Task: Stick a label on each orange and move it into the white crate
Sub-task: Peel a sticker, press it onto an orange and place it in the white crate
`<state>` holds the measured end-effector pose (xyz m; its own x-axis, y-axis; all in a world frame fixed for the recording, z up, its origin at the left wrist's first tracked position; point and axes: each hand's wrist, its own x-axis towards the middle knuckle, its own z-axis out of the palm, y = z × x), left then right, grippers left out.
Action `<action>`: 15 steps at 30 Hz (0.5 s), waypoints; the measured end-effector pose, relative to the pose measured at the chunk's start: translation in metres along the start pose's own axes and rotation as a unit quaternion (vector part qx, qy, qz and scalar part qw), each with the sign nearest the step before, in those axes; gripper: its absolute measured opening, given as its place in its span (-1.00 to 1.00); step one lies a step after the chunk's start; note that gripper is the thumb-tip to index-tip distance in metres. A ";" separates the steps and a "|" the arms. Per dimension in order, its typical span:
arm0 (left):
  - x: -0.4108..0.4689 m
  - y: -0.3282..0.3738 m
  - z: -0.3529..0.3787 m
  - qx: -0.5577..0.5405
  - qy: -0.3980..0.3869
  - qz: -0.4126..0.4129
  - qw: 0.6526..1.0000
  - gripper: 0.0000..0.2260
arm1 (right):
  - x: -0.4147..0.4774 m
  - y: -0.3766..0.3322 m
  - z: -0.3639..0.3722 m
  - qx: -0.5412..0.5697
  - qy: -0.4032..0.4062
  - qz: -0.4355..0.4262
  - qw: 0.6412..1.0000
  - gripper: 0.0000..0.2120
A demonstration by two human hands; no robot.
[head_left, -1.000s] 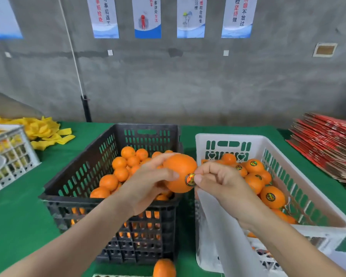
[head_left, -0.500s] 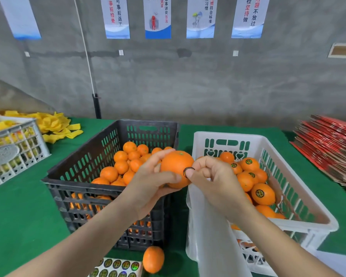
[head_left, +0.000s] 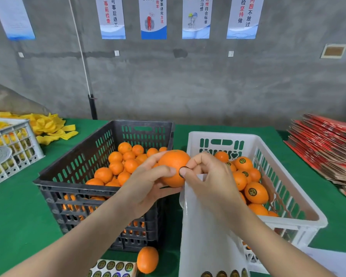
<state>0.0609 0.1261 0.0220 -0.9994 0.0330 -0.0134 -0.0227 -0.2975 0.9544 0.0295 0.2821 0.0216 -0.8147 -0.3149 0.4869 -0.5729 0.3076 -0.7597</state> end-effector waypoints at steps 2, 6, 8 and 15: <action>0.001 0.002 -0.002 0.007 -0.008 0.001 1.000 -0.40 | 0.003 0.000 0.001 0.016 0.016 0.002 1.000 -0.78; 0.000 0.008 -0.010 0.023 -0.018 0.009 1.000 -0.45 | 0.017 0.008 -0.006 0.024 -0.029 0.105 0.994 -0.17; 0.001 0.009 -0.013 0.025 -0.031 -0.001 0.999 -0.48 | 0.020 0.012 -0.004 0.054 -0.105 0.113 0.987 -0.27; 0.013 0.002 -0.009 0.051 0.026 -0.024 0.998 -0.60 | 0.024 0.018 0.019 0.217 -0.085 0.138 0.962 -0.44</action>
<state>0.0474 0.1171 0.0209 -0.9973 -0.0049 -0.0735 -0.0711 -0.1970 0.9778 0.0008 0.2635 0.0114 -0.8828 -0.4294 0.1903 -0.2144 0.0078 -0.9767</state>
